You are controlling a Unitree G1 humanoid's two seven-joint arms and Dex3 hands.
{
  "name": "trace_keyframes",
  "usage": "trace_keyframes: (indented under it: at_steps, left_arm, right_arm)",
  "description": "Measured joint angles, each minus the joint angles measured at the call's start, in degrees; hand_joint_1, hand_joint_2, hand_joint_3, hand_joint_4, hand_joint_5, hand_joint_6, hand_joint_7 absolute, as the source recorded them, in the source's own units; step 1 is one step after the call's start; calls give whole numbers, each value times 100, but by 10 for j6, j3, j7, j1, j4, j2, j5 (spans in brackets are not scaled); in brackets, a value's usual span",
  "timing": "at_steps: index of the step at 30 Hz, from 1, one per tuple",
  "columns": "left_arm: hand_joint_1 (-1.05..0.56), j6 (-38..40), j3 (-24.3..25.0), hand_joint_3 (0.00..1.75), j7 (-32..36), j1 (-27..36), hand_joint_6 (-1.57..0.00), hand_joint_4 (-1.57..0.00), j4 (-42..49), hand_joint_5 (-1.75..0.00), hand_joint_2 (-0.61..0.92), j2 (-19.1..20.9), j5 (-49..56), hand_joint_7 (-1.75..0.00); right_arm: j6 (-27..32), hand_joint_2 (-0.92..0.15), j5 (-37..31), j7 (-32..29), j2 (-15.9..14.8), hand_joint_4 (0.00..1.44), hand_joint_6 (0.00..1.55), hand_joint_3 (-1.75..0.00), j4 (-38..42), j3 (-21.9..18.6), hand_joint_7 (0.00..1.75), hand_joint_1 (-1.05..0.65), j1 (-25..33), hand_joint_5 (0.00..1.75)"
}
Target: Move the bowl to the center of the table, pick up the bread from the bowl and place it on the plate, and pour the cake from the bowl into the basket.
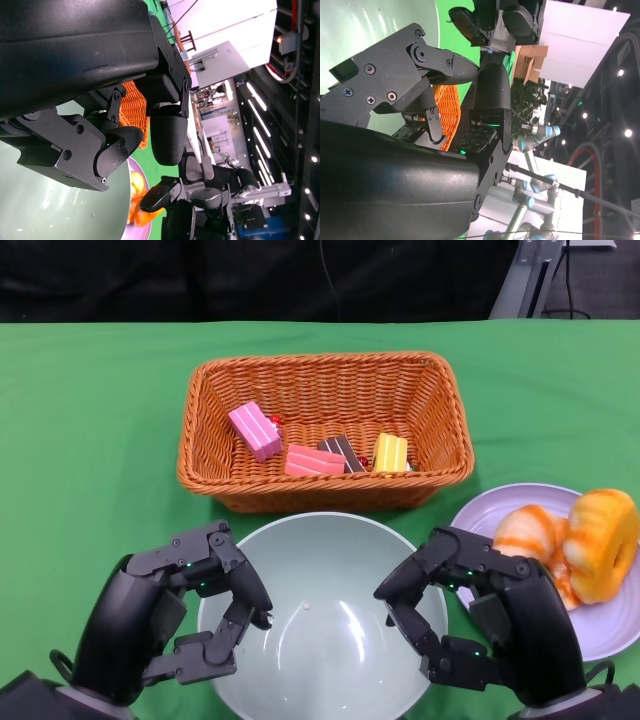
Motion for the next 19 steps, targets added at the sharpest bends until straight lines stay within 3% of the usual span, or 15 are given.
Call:
trace_keyframes:
  at_steps: [6, 14, 19]
  left_arm:
    - [2, 1, 1, 107, 0, -2, -74, -78, 0, -155, 63, -3, 0, -143]
    - [0, 14, 1, 98, -5, -20, -74, -79, 0, -156, 67, -8, -6, -143]
    - [0, 14, 1, 104, -5, -21, -74, -79, 0, -157, 65, -13, -4, -145]
  right_arm:
    - [0, -57, 1, 1, 0, 84, 83, -81, 2, -1, 110, -34, -2, 142]
    - [3, -59, 9, 15, -8, 84, 82, -79, 4, -5, 111, -34, -18, 142]
    - [4, -60, 19, 24, -8, 82, 80, -77, 6, -4, 111, -32, -19, 142]
